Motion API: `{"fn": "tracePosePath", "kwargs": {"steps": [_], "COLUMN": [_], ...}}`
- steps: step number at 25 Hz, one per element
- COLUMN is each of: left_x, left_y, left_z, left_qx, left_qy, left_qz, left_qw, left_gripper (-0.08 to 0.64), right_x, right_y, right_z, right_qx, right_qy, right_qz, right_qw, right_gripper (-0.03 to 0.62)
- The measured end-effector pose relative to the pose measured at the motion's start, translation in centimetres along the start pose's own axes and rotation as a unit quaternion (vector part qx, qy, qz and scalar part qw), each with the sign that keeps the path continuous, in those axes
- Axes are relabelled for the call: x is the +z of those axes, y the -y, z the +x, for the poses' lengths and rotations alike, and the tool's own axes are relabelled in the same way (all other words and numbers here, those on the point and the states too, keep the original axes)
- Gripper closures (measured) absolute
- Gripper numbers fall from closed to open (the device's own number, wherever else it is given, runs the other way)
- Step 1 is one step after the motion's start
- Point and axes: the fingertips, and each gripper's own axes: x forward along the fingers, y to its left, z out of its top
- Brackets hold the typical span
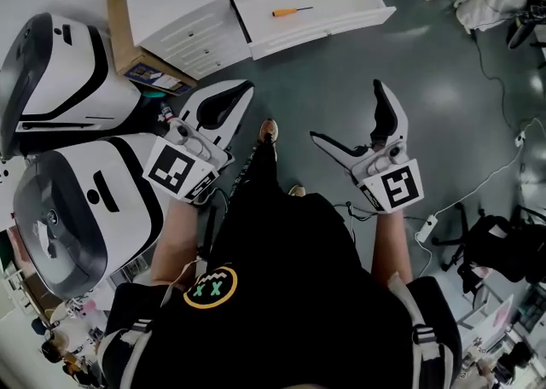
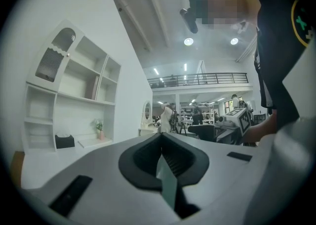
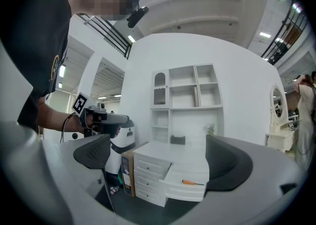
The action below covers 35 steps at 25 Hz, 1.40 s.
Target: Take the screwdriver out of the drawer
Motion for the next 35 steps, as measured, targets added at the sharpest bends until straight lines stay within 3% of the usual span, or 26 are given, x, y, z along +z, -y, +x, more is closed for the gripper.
{"fn": "tracePosePath", "kwargs": {"steps": [13, 35], "left_x": [-1.4, -2.7], "left_y": [-8.2, -18.5], "left_z": [4.1, 7.2], "left_qx": [0.001, -0.012], "left_qy": [-0.009, -0.011], "left_qz": [-0.019, -0.038], "left_qw": [0.9998, 0.9991], "left_gripper": [0.541, 0.541], "right_x": [-0.7, -0.4], "right_y": [5.0, 9.2], "right_z": [8.1, 18.8], "right_qx": [0.002, 0.001], "right_qy": [-0.010, -0.021], "right_qz": [0.004, -0.005], "right_qw": [1.000, 1.000], "right_gripper": [0.011, 0.011]}}
